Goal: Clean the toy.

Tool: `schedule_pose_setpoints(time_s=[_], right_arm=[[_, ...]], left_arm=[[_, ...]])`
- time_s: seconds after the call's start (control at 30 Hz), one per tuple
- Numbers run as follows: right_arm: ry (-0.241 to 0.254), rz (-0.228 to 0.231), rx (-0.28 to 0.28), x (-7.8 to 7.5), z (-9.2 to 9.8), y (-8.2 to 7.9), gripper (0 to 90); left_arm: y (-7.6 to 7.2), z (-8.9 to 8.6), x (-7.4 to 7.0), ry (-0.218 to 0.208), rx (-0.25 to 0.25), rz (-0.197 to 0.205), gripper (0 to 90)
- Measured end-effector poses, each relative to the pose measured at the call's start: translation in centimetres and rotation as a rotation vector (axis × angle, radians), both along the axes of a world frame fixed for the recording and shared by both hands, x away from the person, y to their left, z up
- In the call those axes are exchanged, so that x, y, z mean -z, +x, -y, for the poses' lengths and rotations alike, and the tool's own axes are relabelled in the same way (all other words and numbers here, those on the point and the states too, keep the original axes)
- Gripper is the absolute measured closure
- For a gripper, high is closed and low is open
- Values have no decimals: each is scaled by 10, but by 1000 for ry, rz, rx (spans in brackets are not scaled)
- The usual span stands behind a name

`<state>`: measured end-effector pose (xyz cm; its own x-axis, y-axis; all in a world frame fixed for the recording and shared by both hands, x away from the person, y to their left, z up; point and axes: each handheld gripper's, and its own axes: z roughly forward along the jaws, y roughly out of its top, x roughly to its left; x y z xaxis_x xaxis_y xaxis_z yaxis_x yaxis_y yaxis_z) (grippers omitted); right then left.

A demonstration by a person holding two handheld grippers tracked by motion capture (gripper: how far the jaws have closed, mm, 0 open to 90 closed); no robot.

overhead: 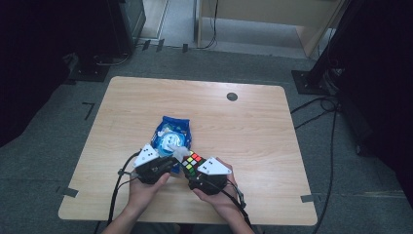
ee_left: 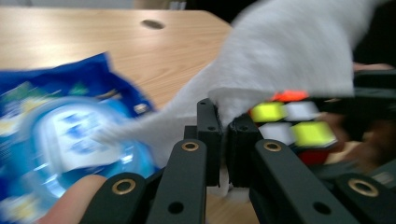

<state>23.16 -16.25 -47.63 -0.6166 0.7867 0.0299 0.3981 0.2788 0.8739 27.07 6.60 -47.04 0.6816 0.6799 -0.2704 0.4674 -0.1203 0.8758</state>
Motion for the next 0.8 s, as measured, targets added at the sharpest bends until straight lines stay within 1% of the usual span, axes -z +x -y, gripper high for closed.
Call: schedule_pose_setpoints(time_s=[0.07, 0.1, 0.13, 0.17, 0.2, 0.23, 0.27, 0.3, 0.37, 0.4, 0.43, 0.47, 0.5, 0.53, 0.6, 0.67, 0.7, 0.8], right_arm=[[16, 9, 21, -3, 8, 2, 346], [23, 13, 33, -5, 11, 3, 346], [33, 22, 53, -9, 18, 4, 346], [33, 22, 53, -9, 18, 4, 346], [45, 29, 68, -13, 23, 5, 346], [53, 30, 75, -15, 26, 5, 346], [59, 36, 81, -17, 29, 5, 346], [59, 36, 81, -17, 29, 5, 346], [73, 49, 94, -21, 34, 5, 346], [77, 55, 101, -24, 36, 5, 346], [89, 64, 113, -28, 40, 5, 346], [92, 68, 119, -29, 42, 5, 346], [92, 68, 119, -29, 42, 5, 346], [97, 74, 130, -32, 46, 5, 346], [103, 78, 142, -35, 50, 5, 346], [106, 80, 149, -36, 52, 5, 346], [112, 81, 160, -39, 55, 5, 346], [120, 83, 164, -43, 57, 4, 346]], left_arm=[[3, -3, 2, -1, 4, -18, 825], [4, -4, 2, 2, 2, -17, 783], [4, -4, 2, 14, -10, -14, 678], [4, -3, 2, 29, -21, -7, 678], [5, -2, 2, 69, -35, -1, 565], [5, 0, 3, 93, -38, 3, 517], [5, 0, 3, 93, -38, 3, 472], [4, 0, 3, 119, -39, 16, 472], [2, 2, 3, 158, -51, 28, 394], [1, 3, 2, 166, -49, 37, 351], [-1, 4, 1, 164, -42, 47, 312], [-7, 4, -3, 146, -40, 93, 307], [-7, 4, -3, 146, -40, 93, 302], [-12, 4, -10, 110, -26, 127, 299], [-13, 4, -12, 106, -20, 132, 279], [-15, 5, -16, 114, -29, 140, 266], [-16, 4, -17, 111, -37, 138, 252], [-17, 3, -19, 112, -37, 147, 245]])
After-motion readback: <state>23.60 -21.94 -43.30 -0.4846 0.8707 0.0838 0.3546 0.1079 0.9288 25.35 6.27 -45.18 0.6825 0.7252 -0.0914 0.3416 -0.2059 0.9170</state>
